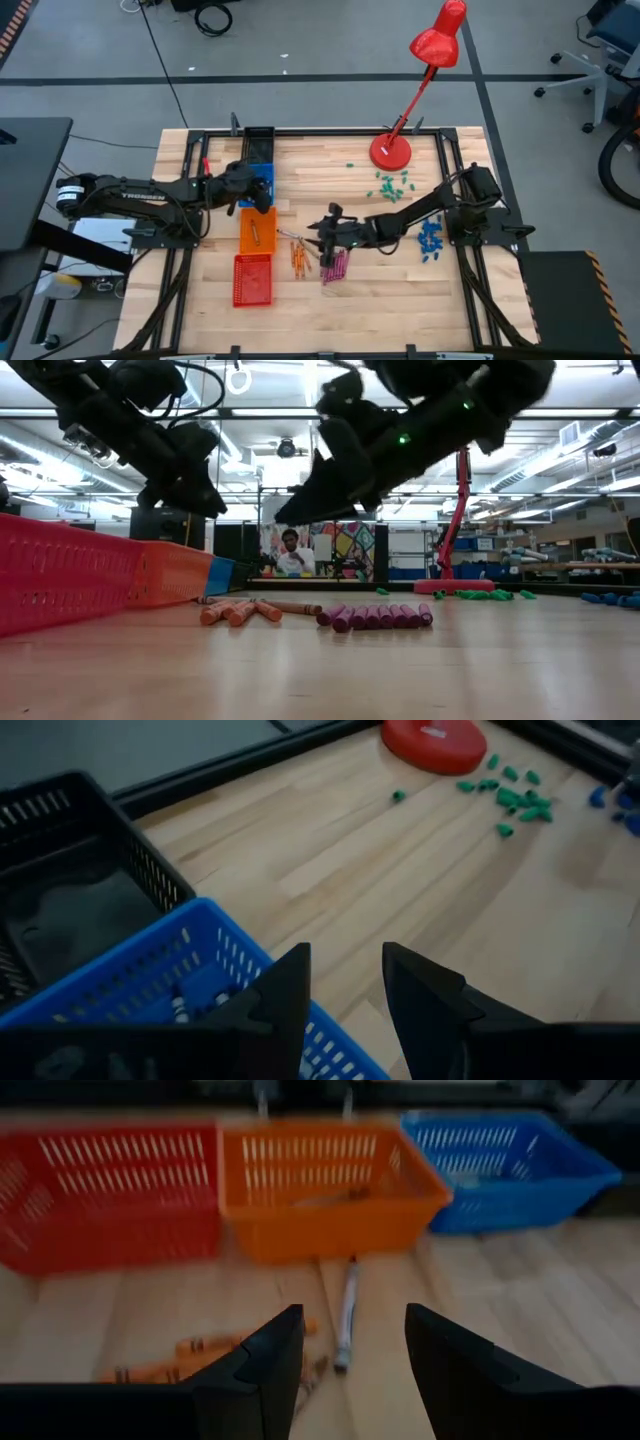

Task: Sort crayons
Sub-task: Put the brown crayon into the orange bin

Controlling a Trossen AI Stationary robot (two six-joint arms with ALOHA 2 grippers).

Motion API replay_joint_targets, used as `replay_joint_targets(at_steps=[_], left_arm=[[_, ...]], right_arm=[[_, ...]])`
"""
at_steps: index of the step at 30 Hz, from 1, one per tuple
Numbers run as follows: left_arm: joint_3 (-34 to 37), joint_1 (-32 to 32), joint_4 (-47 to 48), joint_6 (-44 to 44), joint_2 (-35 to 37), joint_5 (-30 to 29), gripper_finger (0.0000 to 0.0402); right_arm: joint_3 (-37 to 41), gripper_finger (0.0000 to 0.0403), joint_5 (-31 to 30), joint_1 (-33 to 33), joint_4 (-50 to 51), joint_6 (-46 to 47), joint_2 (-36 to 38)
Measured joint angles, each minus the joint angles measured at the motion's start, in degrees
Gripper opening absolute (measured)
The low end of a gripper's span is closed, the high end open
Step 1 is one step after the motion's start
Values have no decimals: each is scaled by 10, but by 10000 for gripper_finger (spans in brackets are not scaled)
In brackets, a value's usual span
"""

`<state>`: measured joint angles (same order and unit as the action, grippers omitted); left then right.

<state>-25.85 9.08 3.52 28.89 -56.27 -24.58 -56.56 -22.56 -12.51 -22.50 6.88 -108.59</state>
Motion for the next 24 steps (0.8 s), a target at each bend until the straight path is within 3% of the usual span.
replay_joint_targets(at_steps=[9, 24], left_arm=[[0, 0, 5, 0, 0, 0, 139], [0, -5, 2, 11, 0, 3, 140]], right_arm=[[-65, 181, 23, -2, 123, 50, -19], [-71, 181, 30, -17, 138, 125, -93]])
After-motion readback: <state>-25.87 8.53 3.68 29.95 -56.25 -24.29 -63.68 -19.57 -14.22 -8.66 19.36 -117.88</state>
